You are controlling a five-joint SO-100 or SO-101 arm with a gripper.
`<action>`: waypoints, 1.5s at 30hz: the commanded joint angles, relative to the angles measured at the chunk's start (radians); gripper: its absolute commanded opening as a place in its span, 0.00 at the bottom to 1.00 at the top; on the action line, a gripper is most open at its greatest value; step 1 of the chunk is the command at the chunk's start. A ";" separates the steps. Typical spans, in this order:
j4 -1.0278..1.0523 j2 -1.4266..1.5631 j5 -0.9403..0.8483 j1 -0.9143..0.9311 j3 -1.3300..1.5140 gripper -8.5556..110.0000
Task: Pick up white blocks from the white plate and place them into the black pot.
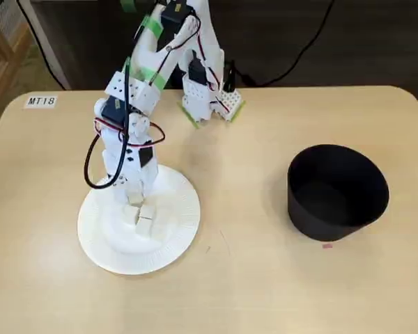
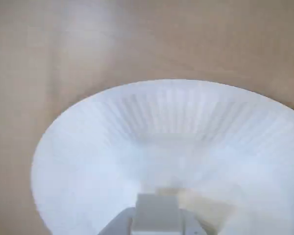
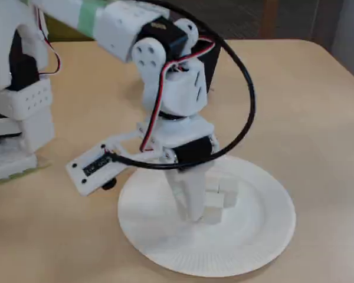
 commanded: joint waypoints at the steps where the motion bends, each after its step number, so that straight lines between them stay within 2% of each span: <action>1: 0.167 0.066 -0.155 0.028 -0.252 0.05; 5: 0.345 0.092 -0.356 -0.041 -0.552 0.05; 8: 0.400 0.179 -0.482 -0.173 -0.640 0.05; 12: 0.451 0.319 -0.598 -0.446 -0.640 0.05; 18: 0.488 0.417 -0.661 -0.927 -0.611 0.05; 23: 0.321 0.402 -0.675 -1.190 -0.368 0.05; 28: 0.127 0.347 -0.692 -1.264 -0.153 0.05; 34: -0.029 0.227 -0.706 -1.270 -0.101 0.05; 40: -0.077 0.172 -0.676 -1.235 -0.101 0.05; 45: -0.054 0.184 -0.681 -1.215 -0.083 0.27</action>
